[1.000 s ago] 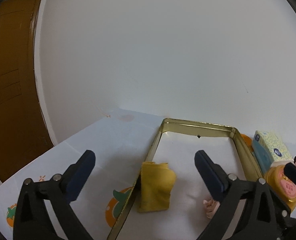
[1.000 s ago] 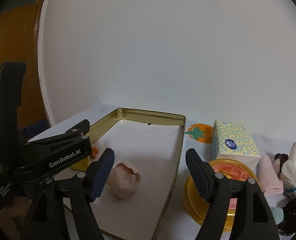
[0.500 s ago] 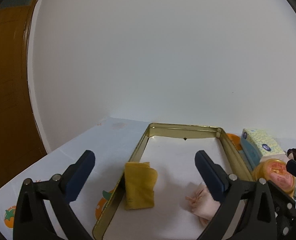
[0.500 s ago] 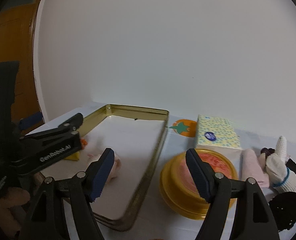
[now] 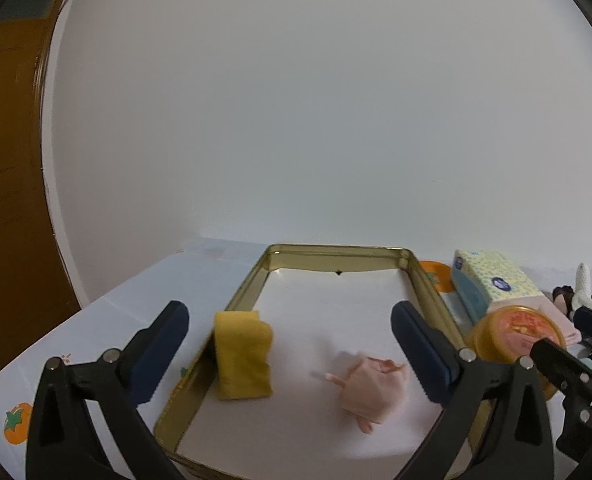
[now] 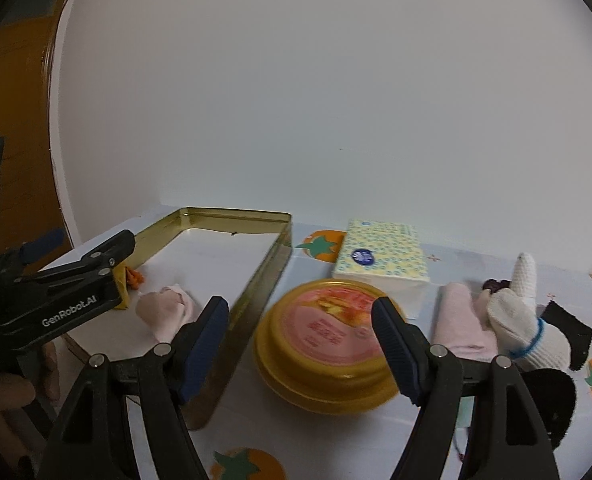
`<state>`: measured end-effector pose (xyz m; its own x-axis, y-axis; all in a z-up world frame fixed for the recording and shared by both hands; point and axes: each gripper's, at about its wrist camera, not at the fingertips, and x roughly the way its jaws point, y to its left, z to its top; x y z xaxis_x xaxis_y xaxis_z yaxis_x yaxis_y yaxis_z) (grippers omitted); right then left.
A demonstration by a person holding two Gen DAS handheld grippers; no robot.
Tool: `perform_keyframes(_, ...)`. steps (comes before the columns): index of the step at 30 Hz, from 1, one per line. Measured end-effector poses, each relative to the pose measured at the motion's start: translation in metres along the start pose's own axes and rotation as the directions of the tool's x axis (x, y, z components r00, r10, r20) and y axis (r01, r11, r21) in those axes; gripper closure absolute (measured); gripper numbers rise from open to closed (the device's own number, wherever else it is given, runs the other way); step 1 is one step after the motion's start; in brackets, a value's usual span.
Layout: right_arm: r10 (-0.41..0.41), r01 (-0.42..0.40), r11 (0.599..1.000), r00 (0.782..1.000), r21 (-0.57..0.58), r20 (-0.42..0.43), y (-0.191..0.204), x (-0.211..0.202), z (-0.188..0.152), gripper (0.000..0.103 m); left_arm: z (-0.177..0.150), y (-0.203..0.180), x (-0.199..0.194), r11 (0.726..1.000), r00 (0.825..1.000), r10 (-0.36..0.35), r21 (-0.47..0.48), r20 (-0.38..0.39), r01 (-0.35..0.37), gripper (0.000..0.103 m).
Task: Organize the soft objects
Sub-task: 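Move both grippers away from the tray toward the remaining soft items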
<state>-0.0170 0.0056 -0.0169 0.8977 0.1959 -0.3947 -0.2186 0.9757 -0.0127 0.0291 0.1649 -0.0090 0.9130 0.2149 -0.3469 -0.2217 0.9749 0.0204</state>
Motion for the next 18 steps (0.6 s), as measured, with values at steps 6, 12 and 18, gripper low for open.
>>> perform_keyframes(6,-0.032,0.032,0.999,0.999,0.007,-0.013,-0.022,-0.011,-0.005,0.027,-0.004,-0.018,-0.007,0.999,0.999,-0.047,0.010,-0.014,0.047,0.001)
perform_keyframes(12,-0.081,0.082,0.996,0.996,0.030,-0.034,-0.052,-0.022,-0.010,0.027,-0.008,-0.042,-0.018,0.995,0.996,-0.090,0.038,-0.012,0.090,0.001)
perform_keyframes(18,-0.144,0.148,0.987,0.988,0.068,-0.062,-0.091,-0.035,-0.018,0.027,-0.011,-0.072,-0.030,0.986,0.989,-0.147,0.079,-0.017,0.148,0.001)
